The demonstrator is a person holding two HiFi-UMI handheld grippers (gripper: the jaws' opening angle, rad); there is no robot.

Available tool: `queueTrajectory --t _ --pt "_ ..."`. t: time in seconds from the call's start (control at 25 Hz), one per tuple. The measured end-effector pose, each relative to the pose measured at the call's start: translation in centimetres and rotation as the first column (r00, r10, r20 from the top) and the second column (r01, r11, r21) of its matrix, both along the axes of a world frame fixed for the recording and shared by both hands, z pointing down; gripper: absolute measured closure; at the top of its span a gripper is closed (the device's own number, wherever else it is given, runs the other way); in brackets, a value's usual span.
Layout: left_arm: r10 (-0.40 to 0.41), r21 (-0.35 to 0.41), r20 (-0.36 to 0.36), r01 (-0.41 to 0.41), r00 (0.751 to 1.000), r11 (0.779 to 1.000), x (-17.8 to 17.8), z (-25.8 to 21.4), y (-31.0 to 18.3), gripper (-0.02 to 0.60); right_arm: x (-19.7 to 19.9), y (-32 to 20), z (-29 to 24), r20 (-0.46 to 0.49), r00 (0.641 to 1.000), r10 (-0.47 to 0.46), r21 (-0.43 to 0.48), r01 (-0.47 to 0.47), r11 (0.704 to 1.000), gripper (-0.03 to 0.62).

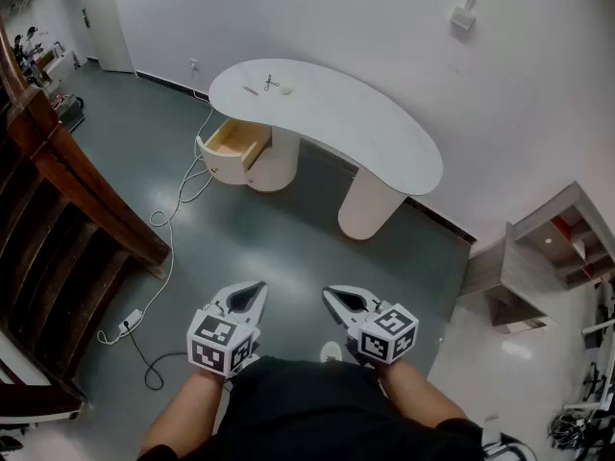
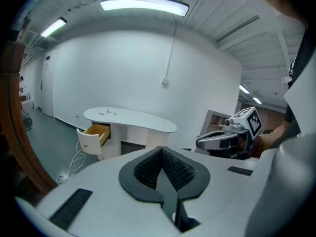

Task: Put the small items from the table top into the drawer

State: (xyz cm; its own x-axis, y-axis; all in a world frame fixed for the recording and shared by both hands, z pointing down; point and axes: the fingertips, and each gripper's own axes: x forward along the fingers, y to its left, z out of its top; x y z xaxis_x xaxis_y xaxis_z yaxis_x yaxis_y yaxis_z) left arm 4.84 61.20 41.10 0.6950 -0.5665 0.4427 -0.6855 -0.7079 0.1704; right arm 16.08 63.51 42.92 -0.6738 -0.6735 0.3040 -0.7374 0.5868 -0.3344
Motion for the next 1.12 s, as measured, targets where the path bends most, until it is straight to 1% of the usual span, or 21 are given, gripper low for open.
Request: queueTrajectory --t 0.24,0.52,0.76,0.88,0.96,1.04,1.12 --pt "-0.009 0.007 0.001 0.009 1.000 1.000 1.0 -0.2 -0.1 0.565 0.8 -0.3 -0.4 0.001 1.000 -0.014 0.012 0.014 1.000 0.595" --pt "-0.050 0.000 -0.003 0.050 0.999 0.999 3.0 0.2 -0.3 0.566 2.9 -1.1 -0.4 0.013 0.999 -0.045 0.023 0.045 0.999 0.595" --pt "-0.113 -0.054 -0.038 0.111 0.993 0.992 5.5 0.9 -0.7 0.566 5.7 -1.9 -0.2 0.003 0.996 -0.084 0.019 0.084 0.996 0.595" --pt "-0.172 -0.129 -0.107 0.158 0.979 0.979 6.9 1.3 -0.9 0.566 7.6 -2.0 -0.4 0.026 0.994 -0.102 0.019 0.101 0.995 0.595" --pt "-0.216 -0.163 -0.134 0.193 0.967 0.967 7.6 1.5 -1.1 0.566 8.8 -2.1 -0.4 0.033 0.993 -0.111 0.017 0.111 0.994 0.595" --pt "-0.234 -0.156 -0.119 0.215 0.965 0.964 8.4 1.7 -1.0 0.566 9.9 -2.1 -0.2 0.034 0.992 -0.123 0.013 0.122 0.992 0.595" --pt "-0.234 -0.133 -0.088 0.222 0.968 0.966 9.6 2.0 -0.8 0.566 11.1 -2.0 0.1 0.032 0.991 -0.133 0.009 0.133 0.991 0.595"
